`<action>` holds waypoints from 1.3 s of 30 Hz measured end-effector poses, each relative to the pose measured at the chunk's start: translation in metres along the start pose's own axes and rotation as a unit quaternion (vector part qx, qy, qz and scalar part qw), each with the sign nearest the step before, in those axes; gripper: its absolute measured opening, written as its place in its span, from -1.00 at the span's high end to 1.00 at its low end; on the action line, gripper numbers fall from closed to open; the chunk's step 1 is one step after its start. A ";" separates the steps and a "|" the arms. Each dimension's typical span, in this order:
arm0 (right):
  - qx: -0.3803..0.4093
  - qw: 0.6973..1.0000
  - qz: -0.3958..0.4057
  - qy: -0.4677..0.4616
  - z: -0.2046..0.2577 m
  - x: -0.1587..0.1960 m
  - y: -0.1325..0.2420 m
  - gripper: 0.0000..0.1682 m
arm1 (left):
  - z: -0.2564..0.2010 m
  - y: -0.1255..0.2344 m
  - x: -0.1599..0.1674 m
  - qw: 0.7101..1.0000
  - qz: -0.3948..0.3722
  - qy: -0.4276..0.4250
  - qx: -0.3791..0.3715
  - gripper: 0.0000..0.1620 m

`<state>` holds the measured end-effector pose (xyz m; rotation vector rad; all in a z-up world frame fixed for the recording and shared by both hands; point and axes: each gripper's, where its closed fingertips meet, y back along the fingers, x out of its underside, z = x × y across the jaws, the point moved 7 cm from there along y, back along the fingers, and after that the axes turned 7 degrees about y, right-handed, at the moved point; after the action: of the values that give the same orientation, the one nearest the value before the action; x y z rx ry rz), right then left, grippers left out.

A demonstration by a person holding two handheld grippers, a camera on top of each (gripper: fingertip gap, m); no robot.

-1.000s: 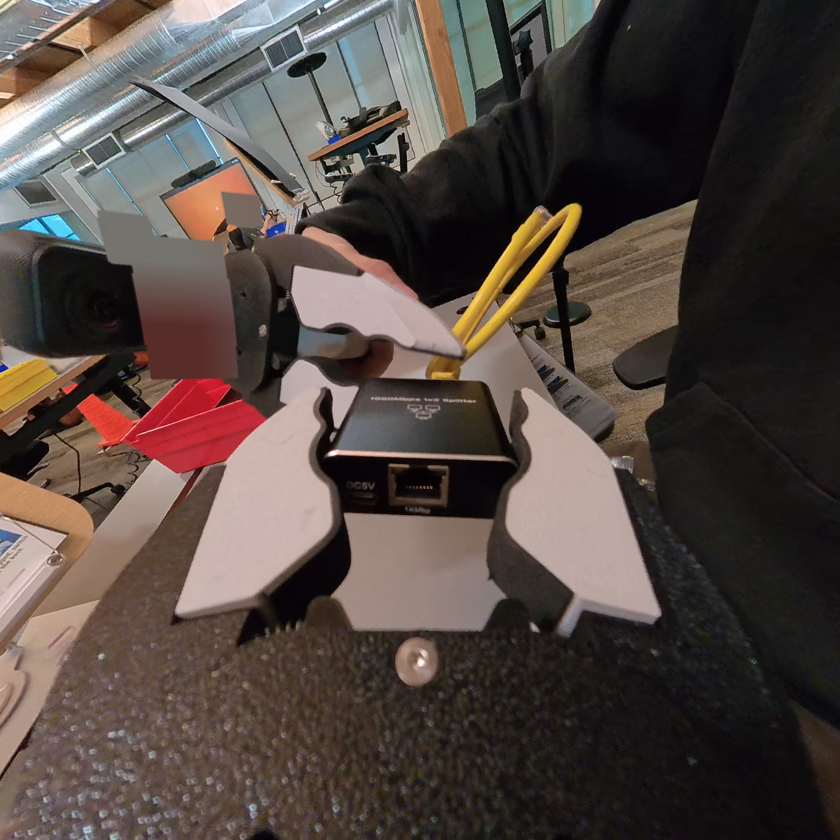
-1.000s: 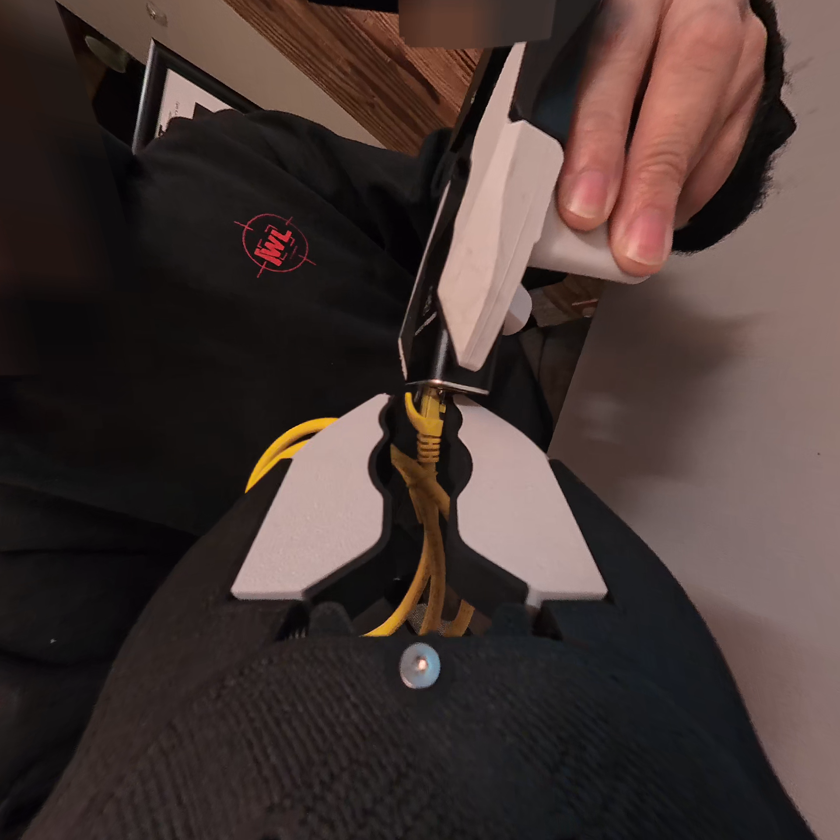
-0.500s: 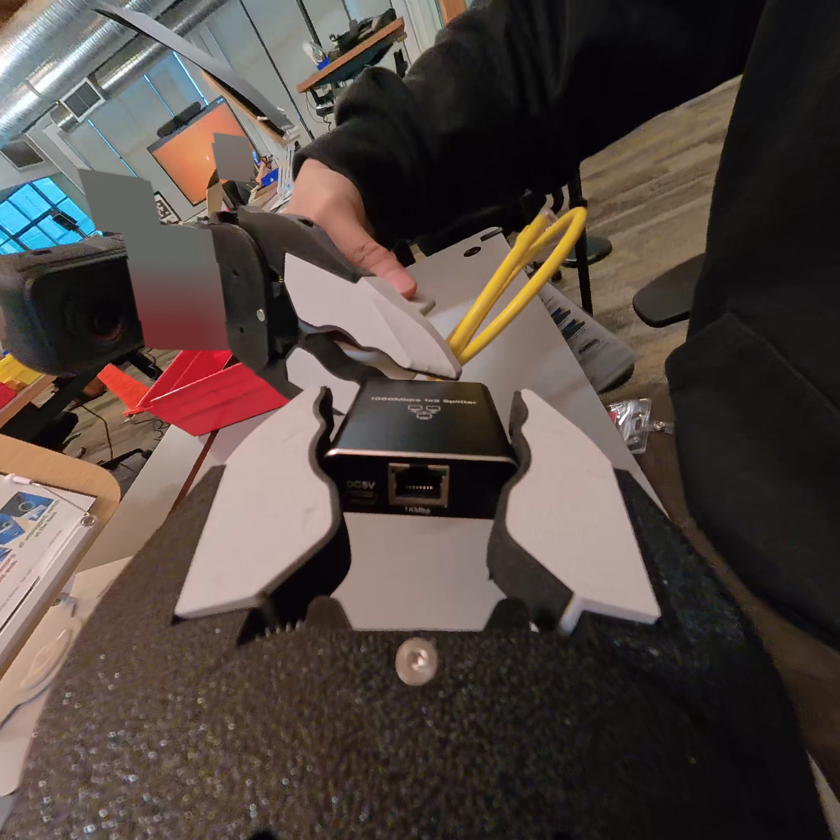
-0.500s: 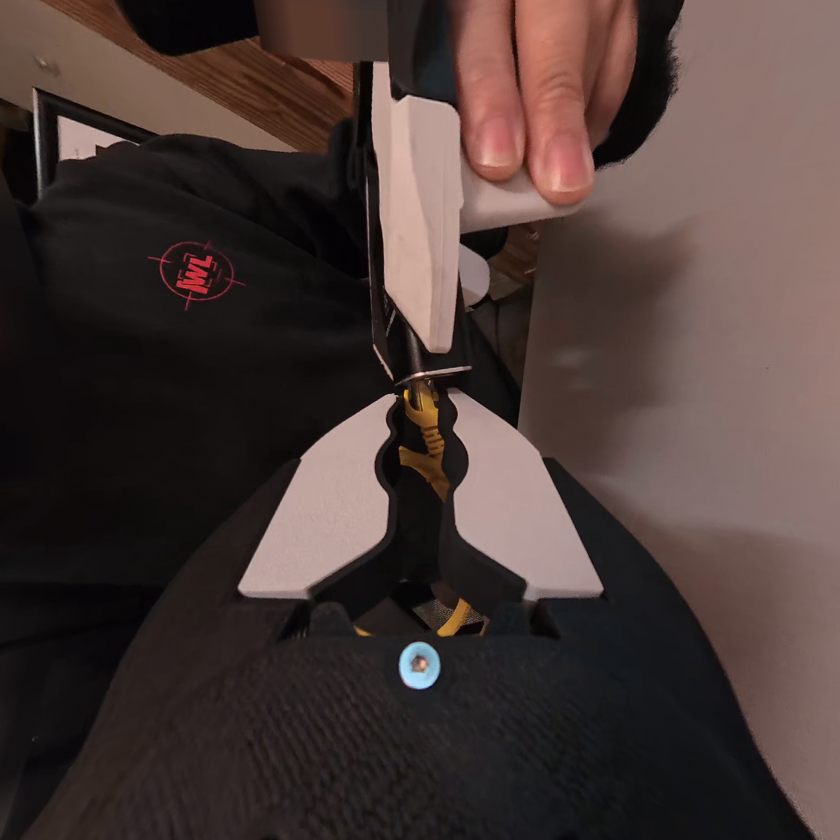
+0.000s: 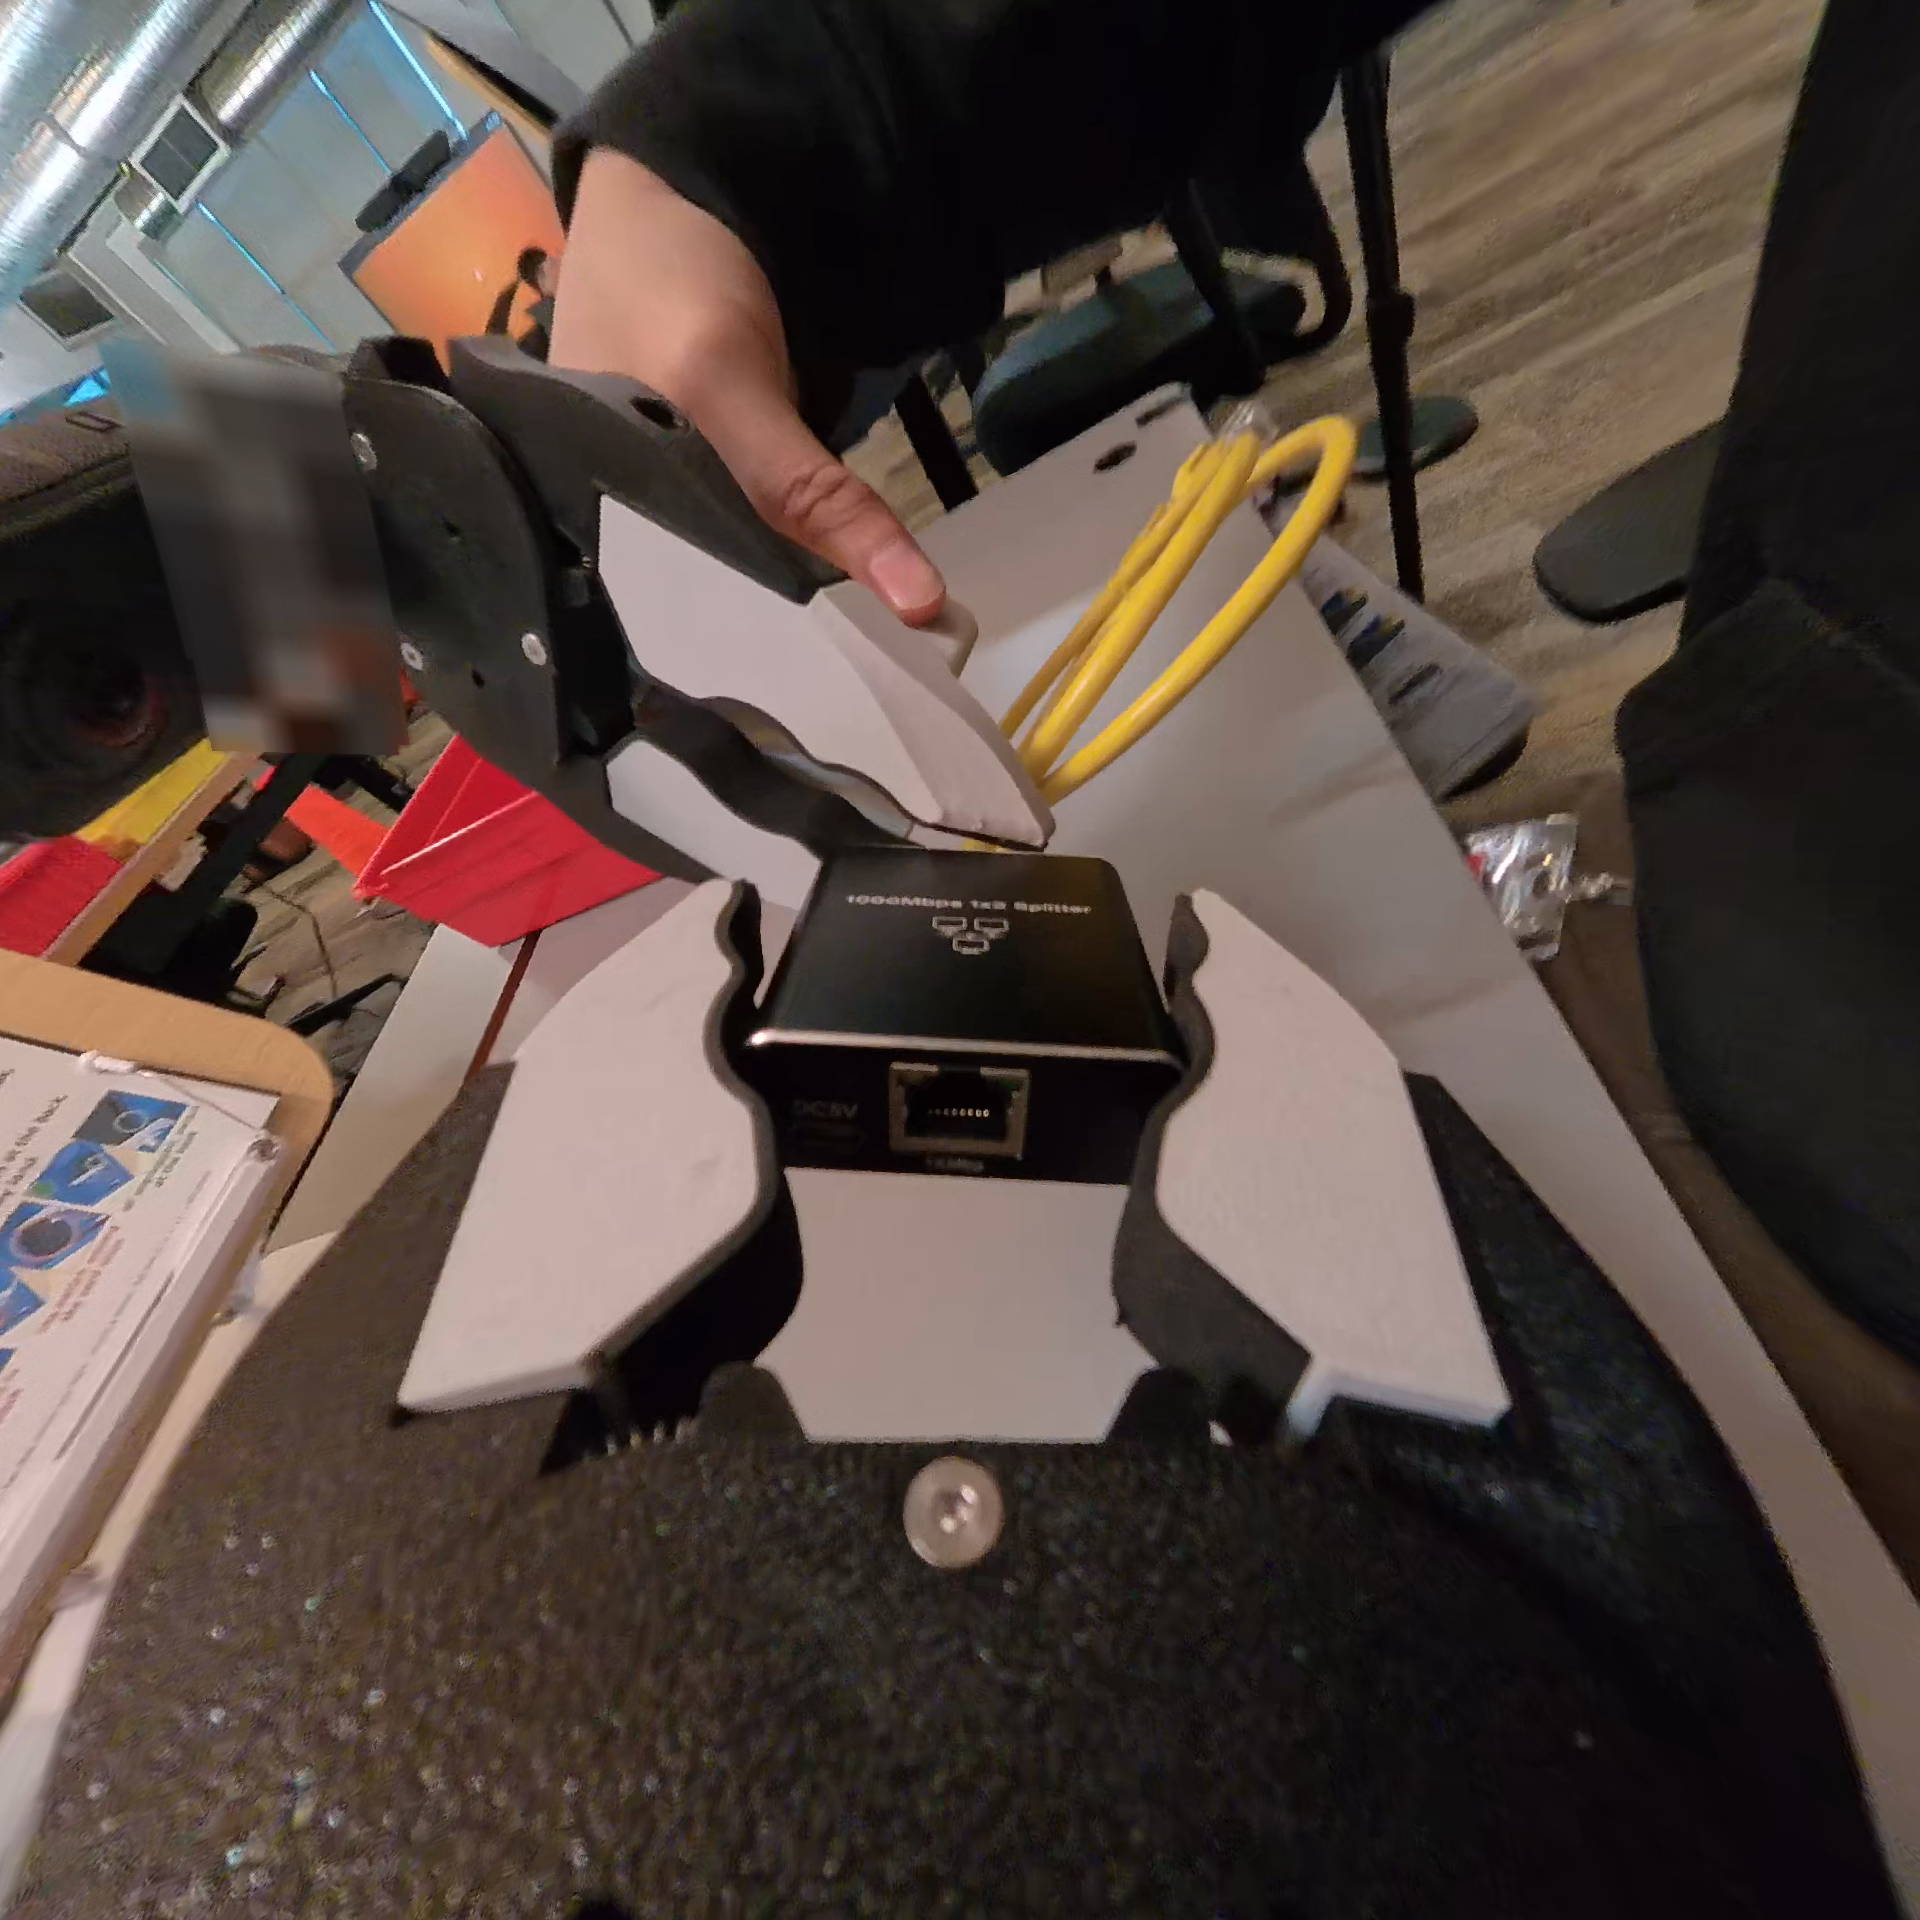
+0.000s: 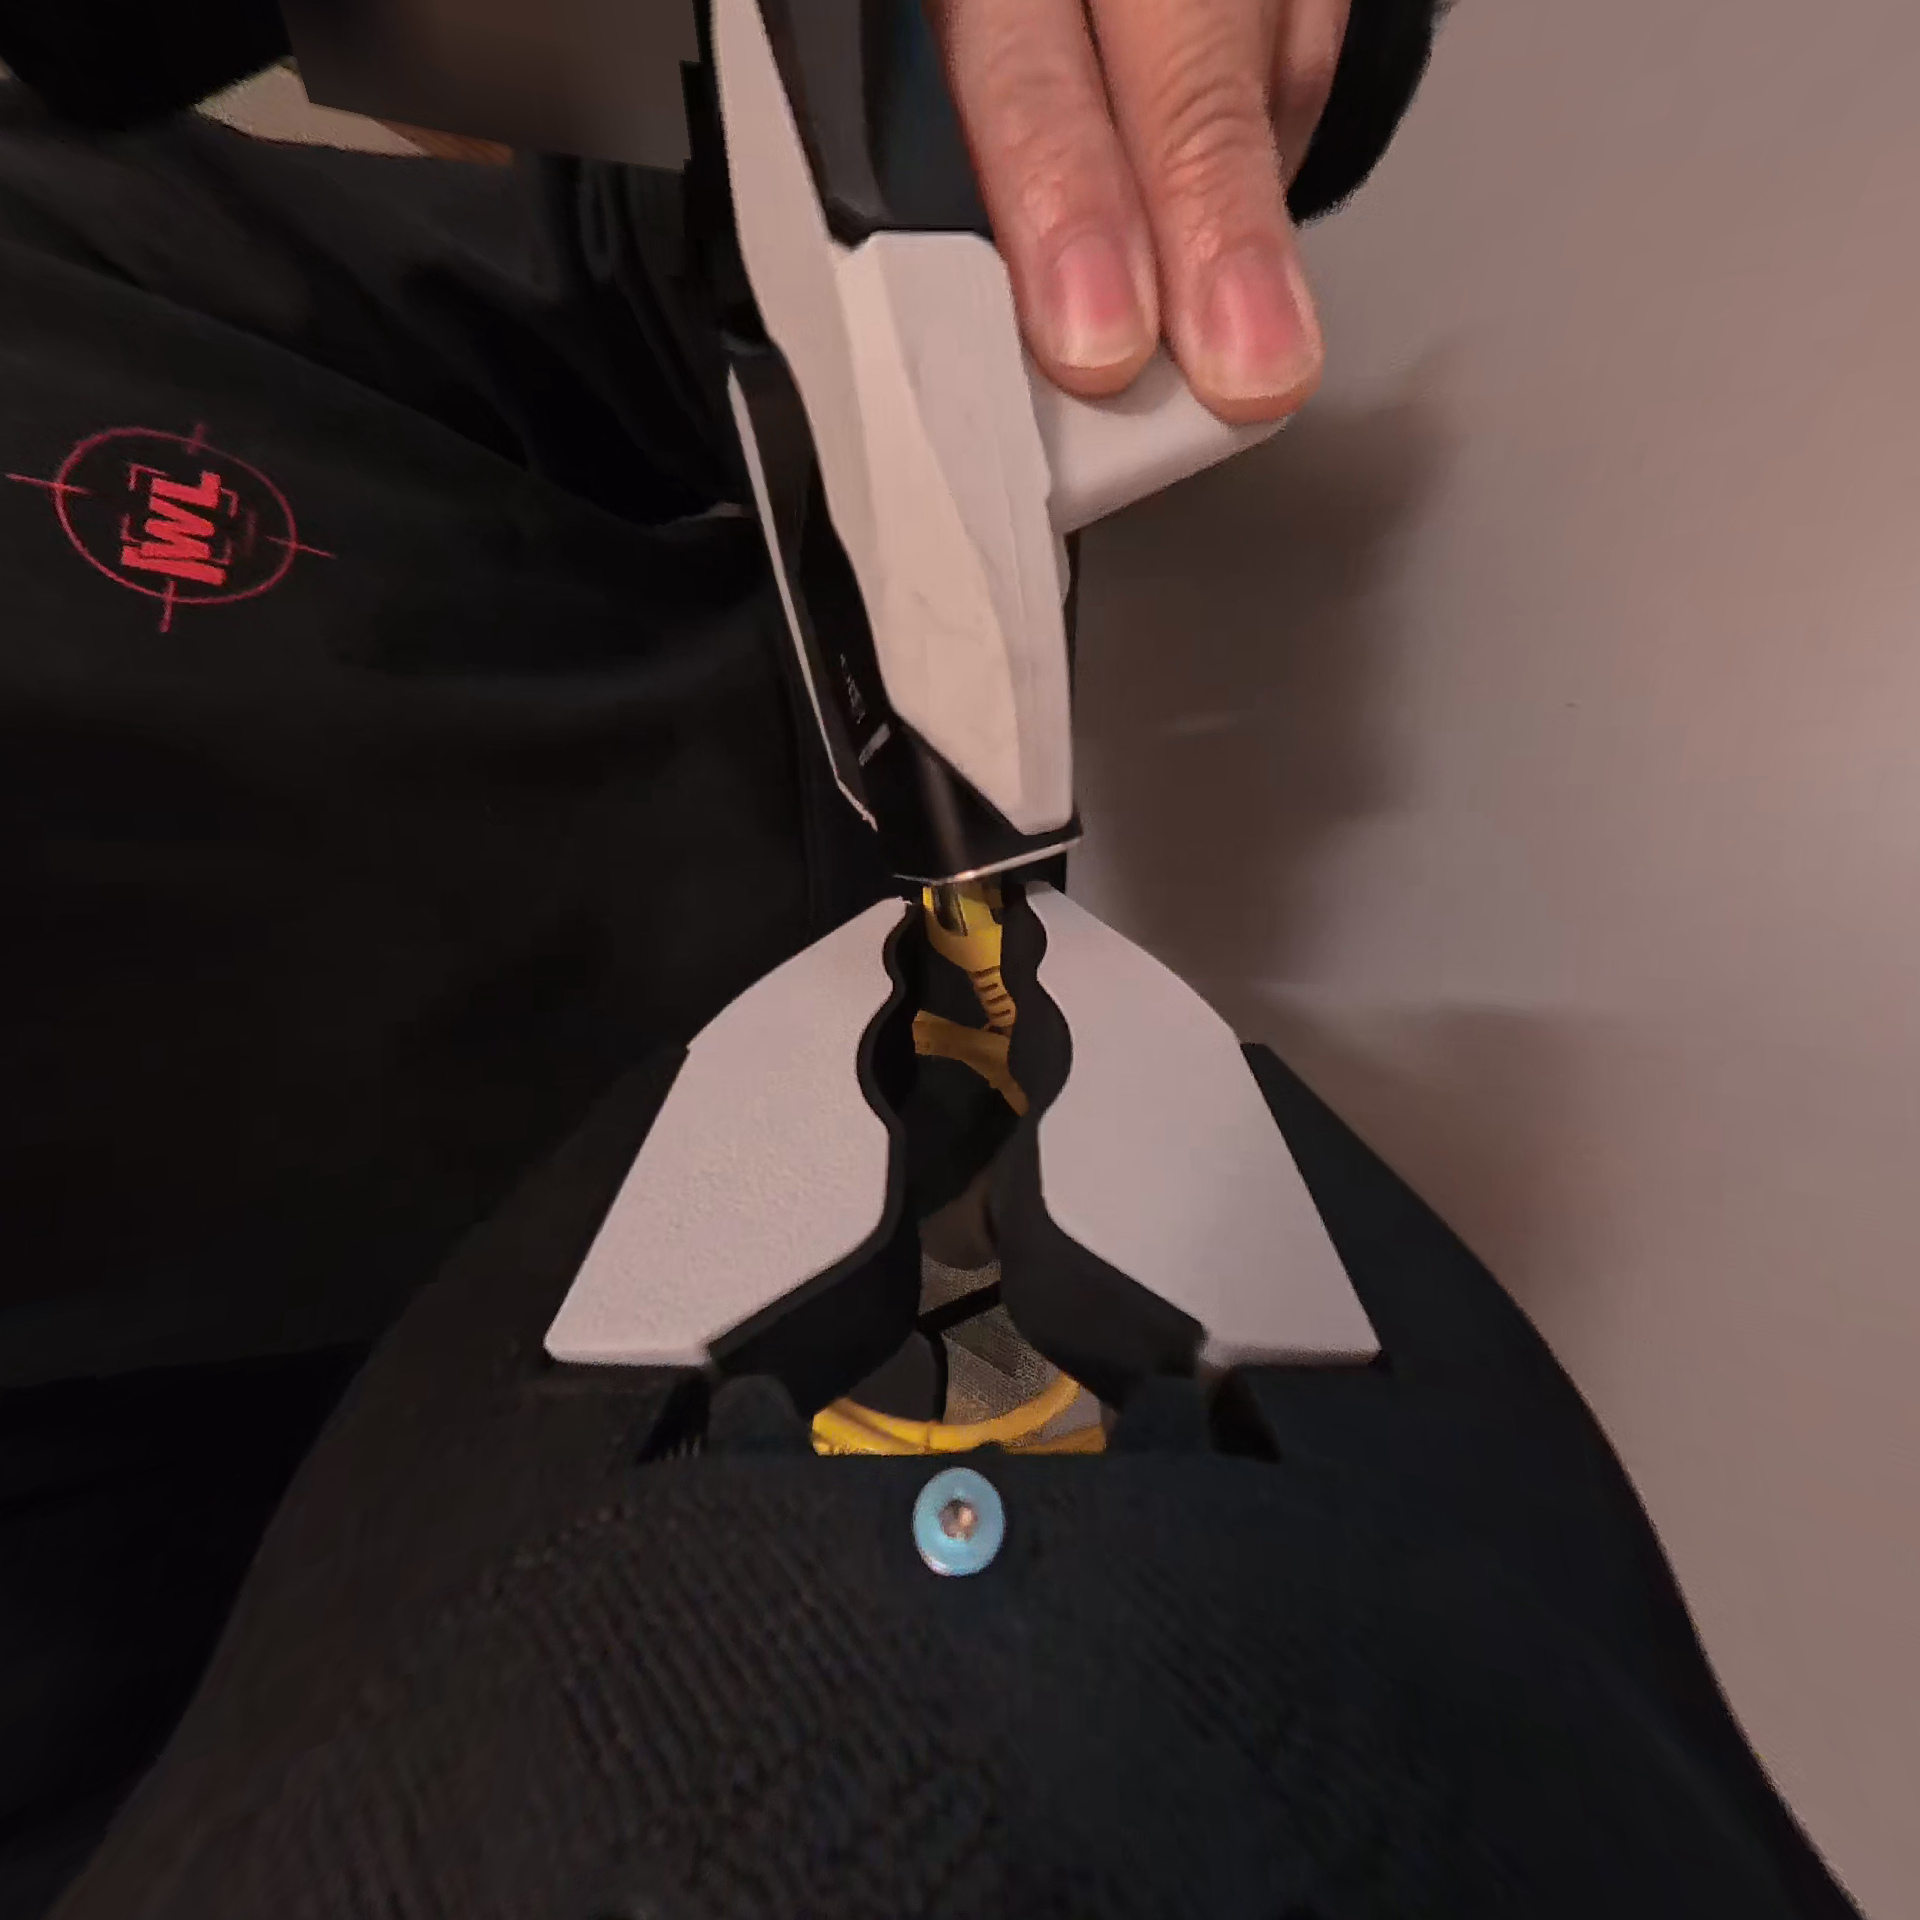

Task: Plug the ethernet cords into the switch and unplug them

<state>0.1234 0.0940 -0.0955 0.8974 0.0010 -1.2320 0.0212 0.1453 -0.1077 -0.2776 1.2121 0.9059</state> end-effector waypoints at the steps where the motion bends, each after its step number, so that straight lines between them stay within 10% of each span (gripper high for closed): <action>1: -0.003 1.000 0.001 -0.001 0.001 0.000 0.001 0.81 | 0.000 0.000 0.001 1.000 -0.012 0.010 0.003 0.08; 6: -0.052 0.997 -0.050 -0.001 0.007 -0.001 0.003 0.81 | 0.002 0.004 0.001 0.990 -0.113 0.079 0.031 0.08; 39: -0.124 0.982 -0.135 0.050 0.022 0.001 0.006 0.78 | 0.002 0.006 -0.017 0.979 -0.157 0.116 0.062 0.08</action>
<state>0.1188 0.0807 -0.0777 0.7553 0.3611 -1.4008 0.0171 0.1430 -0.0902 -0.4700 1.3865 0.5325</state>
